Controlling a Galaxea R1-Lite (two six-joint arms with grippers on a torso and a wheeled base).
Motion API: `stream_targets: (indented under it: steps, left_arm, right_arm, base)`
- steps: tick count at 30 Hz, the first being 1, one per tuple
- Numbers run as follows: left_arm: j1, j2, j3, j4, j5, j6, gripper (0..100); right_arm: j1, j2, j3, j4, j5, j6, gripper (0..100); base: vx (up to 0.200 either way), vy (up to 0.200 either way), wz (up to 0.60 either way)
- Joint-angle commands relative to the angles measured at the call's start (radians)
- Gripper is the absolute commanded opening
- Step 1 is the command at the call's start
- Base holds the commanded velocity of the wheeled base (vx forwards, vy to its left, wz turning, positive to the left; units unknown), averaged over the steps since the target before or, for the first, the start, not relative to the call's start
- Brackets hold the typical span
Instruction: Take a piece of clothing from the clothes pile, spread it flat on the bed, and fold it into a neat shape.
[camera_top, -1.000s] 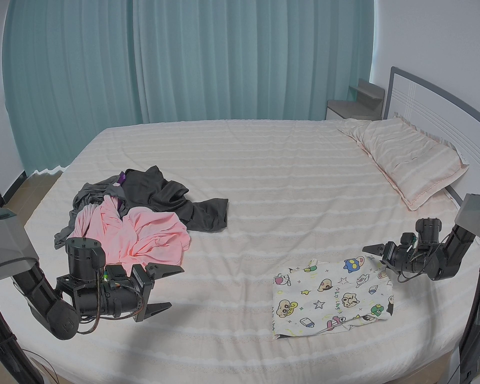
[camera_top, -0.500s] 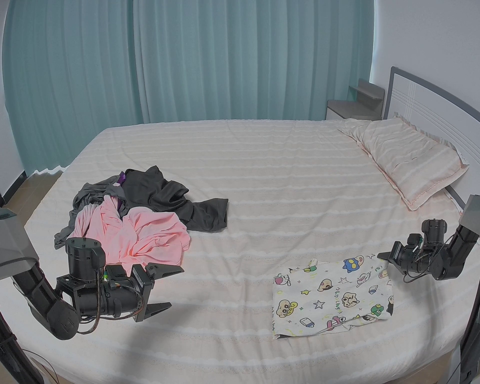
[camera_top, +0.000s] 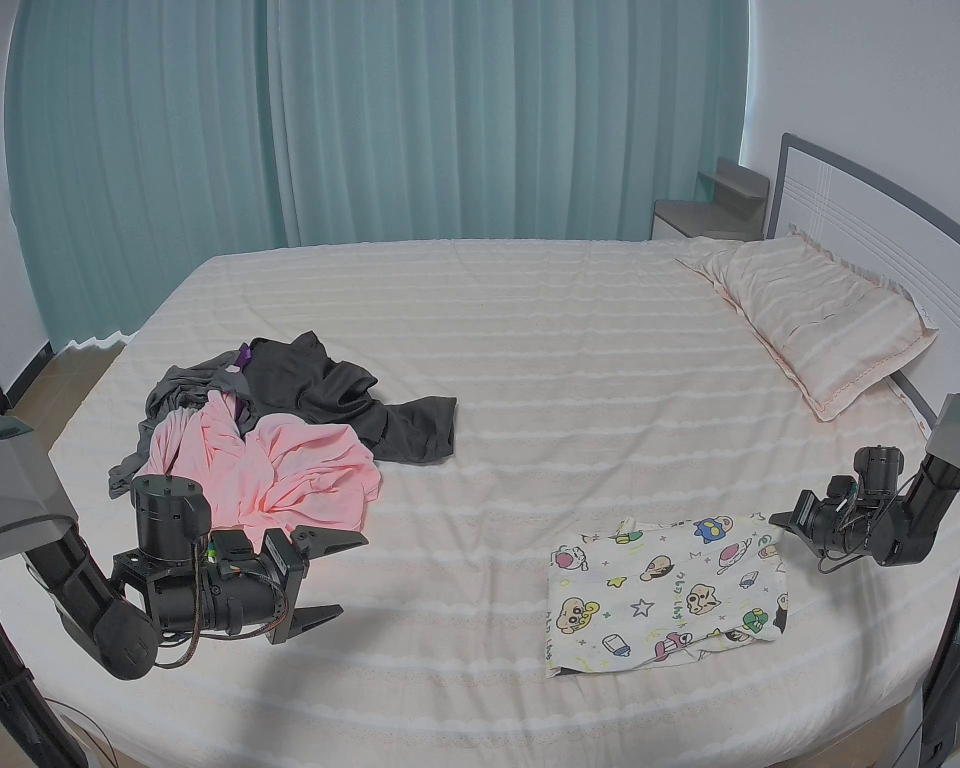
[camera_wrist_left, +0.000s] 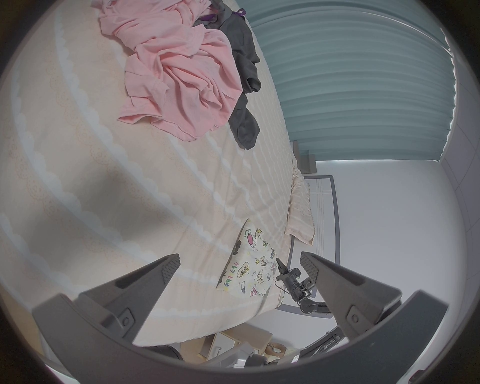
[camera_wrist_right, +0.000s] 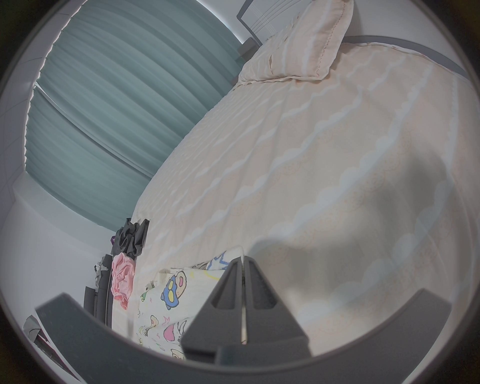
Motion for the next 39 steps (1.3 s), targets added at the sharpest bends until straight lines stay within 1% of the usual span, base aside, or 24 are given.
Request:
stream_targets:
  steps: [1, 2, 6, 9, 10, 13, 14, 17, 19, 22, 24, 25, 26, 28, 30, 32, 35, 39]
  left_arm:
    - [0.0, 0.0, 0.0, 0.0, 0.0, 0.0, 100]
    - [0.0, 0.0, 0.0, 0.0, 0.0, 0.0, 100]
    - [0.0, 0.0, 0.0, 0.0, 0.0, 0.0, 100]
    - [0.0, 0.0, 0.0, 0.0, 0.0, -0.002, 100]
    - [0.0, 0.0, 0.0, 0.0, 0.0, 0.0, 100]
    - [0.0, 0.0, 0.0, 0.0, 0.0, -0.002, 100]
    - [-0.002, 0.0, 0.001, 0.0, 0.0, -0.002, 100]
    - [-0.012, 0.0, 0.003, 0.0, 0.0, -0.002, 100]
    - [-0.015, 0.0, 0.003, 0.0, 0.0, -0.002, 100]
    - [-0.018, 0.0, 0.006, 0.0, -0.001, -0.002, 100]
    - [-0.018, 0.0, 0.008, 0.0, -0.001, -0.002, 100]
    - [-0.018, 0.0, 0.008, 0.0, 0.0, -0.002, 100]
    - [-0.018, 0.0, 0.008, 0.0, -0.001, -0.002, 100]
    - [-0.018, 0.0, 0.009, 0.0, 0.0, -0.002, 100]
    - [-0.018, 0.0, 0.009, 0.0, -0.001, -0.002, 100]
    - [-0.018, 0.002, 0.009, 0.0, -0.001, -0.003, 100]
    - [-0.022, 0.002, 0.011, 0.001, -0.001, -0.003, 100]
    - [-0.025, 0.002, 0.011, 0.0, -0.001, -0.003, 100]
  right_arm:
    - [-0.004, -0.002, 0.003, -0.009, -0.001, 0.004, 0]
    - [-0.004, 0.0, 0.003, -0.01, -0.003, 0.004, 0]
    - [-0.002, 0.006, -0.007, -0.012, -0.049, 0.009, 0]
    - [-0.004, 0.0, -0.009, -0.013, -0.055, 0.014, 0]
    - [-0.002, -0.008, -0.006, -0.016, -0.058, 0.034, 100]
    - [-0.001, -0.025, 0.002, -0.035, -0.061, 0.057, 100]
    - [0.001, -0.043, 0.009, -0.058, -0.067, 0.078, 100]
    - [0.007, -0.095, 0.049, -0.082, -0.105, 0.106, 100]
    - [0.016, -0.143, 0.115, -0.089, -0.111, 0.104, 100]
    - [0.035, -0.212, 0.246, -0.112, -0.104, 0.092, 100]
    - [0.049, -0.232, 0.312, -0.127, -0.098, 0.077, 100]
    - [0.058, -0.244, 0.376, -0.144, -0.095, 0.04, 100]
    - [0.058, -0.245, 0.382, -0.145, -0.093, 0.035, 100]
    - [0.064, -0.245, 0.49, -0.178, -0.09, -0.075, 100]
    - [0.07, -0.242, 0.545, -0.207, -0.088, -0.127, 100]
    - [0.081, -0.241, 0.594, -0.242, -0.09, -0.151, 100]
    - [0.107, -0.235, 0.643, -0.3, -0.093, -0.141, 100]
    - [0.115, -0.221, 0.677, -0.357, -0.096, -0.141, 100]
  base:
    - [0.0, 0.0, 0.0]
    - [0.0, 0.0, 0.0]
    - [0.0, 0.0, 0.0]
    - [0.0, 0.0, 0.0]
    - [0.0, 0.0, 0.0]
    - [0.0, 0.0, 0.0]
    - [0.0, 0.0, 0.0]
    - [0.0, 0.0, 0.0]
    - [0.0, 0.0, 0.0]
    - [0.0, 0.0, 0.0]
    - [0.0, 0.0, 0.0]
    - [0.0, 0.0, 0.0]
    - [0.0, 0.0, 0.0]
    - [0.0, 0.0, 0.0]
    - [0.0, 0.0, 0.0]
    - [0.0, 0.0, 0.0]
    - [0.0, 0.0, 0.0]
    - [0.0, 0.0, 0.0]
